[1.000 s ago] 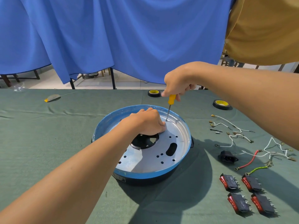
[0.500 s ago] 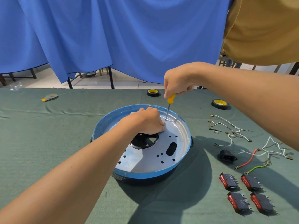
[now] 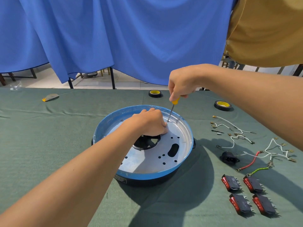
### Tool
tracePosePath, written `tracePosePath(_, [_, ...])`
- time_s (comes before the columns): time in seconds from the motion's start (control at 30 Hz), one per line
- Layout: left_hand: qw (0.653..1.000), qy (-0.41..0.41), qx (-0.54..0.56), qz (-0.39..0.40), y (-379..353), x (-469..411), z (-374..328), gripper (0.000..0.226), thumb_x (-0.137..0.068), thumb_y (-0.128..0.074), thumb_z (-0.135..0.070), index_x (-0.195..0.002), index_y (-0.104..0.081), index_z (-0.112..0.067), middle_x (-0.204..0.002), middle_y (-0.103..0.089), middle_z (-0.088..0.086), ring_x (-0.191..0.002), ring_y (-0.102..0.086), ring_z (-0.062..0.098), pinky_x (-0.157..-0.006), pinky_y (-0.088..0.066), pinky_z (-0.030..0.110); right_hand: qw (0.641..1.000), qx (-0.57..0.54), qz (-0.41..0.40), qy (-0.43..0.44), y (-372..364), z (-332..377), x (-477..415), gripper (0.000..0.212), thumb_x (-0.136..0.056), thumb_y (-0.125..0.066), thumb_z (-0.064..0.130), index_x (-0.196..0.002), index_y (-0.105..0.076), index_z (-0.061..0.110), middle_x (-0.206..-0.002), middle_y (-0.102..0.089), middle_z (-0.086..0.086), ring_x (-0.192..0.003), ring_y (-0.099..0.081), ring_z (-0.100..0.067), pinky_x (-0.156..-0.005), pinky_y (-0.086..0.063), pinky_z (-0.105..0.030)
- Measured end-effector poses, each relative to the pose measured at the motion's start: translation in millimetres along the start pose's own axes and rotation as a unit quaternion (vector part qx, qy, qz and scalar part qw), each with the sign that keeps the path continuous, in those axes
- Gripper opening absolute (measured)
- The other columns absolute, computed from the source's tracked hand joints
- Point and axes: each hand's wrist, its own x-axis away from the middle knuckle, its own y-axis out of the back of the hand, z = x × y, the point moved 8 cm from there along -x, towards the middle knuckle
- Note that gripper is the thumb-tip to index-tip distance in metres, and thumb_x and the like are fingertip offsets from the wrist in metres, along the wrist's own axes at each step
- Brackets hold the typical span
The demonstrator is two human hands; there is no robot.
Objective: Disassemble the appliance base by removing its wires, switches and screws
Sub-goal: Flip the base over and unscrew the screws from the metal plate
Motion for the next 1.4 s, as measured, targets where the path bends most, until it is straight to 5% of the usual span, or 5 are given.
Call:
tracePosePath(0.37, [1.000, 0.000, 0.001, -0.005, 0, 0, 1, 0.043, -0.094, -0.053, -0.045, -0.128, -0.061, -0.020, -0.108, -0.050, 0.001, -0.099, -0.042, 0.025, -0.093, -0.043, 0.047, 0.996, -0.043, 0.068, -0.039, -16, -8, -1, 0.043, -0.094, -0.059, 0.040, -0.067, -0.068, 0.008, -0.043, -0.044, 0.004, -0.039, -0.036, -0.017, -0.042, -0.030, -0.020])
tracePosePath(0.63, [1.000, 0.000, -0.002, -0.009, 0, 1, 2, 0.043, -0.093, -0.053, -0.048, -0.126, -0.062, -0.023, -0.109, -0.052, 0.000, -0.099, -0.043, 0.024, -0.085, -0.042, 0.043, 0.966, 0.188, -0.017, 0.179, -4, 34, 17, 0.019, -0.085, -0.073, 0.029, -0.068, -0.067, 0.023, -0.058, -0.052, 0.008, -0.063, -0.051, -0.013, -0.053, -0.041, -0.027])
tracePosePath(0.83, [1.000, 0.000, -0.007, -0.019, -2, 3, 3, 0.042, -0.093, -0.051, -0.049, -0.127, -0.061, -0.025, -0.121, -0.047, 0.001, -0.113, -0.041, 0.028, -0.081, -0.035, 0.043, 0.983, -0.074, -0.102, 0.135, -1, 25, 10, 0.037, -0.081, -0.071, 0.051, -0.065, -0.070, 0.017, -0.054, -0.057, 0.003, -0.056, -0.048, -0.007, -0.054, -0.041, -0.025])
tracePosePath(1.13, [1.000, -0.004, -0.015, -0.024, -1, 3, 4, 0.041, -0.093, -0.049, -0.051, -0.123, -0.064, -0.026, -0.123, -0.045, 0.000, -0.117, -0.040, 0.028, -0.077, -0.030, 0.042, 0.594, -0.725, -0.343, -0.063, -32, -19, 5, 0.044, -0.086, -0.051, 0.010, -0.056, -0.020, 0.020, -0.061, -0.015, -0.005, -0.057, -0.013, -0.022, -0.050, -0.014, -0.032])
tracePosePath(1.4, [0.999, 0.001, -0.028, -0.021, 3, 0, 6, 0.040, -0.092, -0.050, -0.055, -0.119, -0.067, -0.032, -0.122, -0.047, -0.004, -0.103, -0.039, 0.021, -0.072, -0.030, 0.040, 0.642, -0.745, -0.173, 0.052, -26, -3, -5, 0.056, -0.089, -0.050, 0.011, -0.045, -0.019, 0.025, -0.043, -0.014, 0.003, -0.041, -0.012, -0.017, -0.045, -0.014, -0.025])
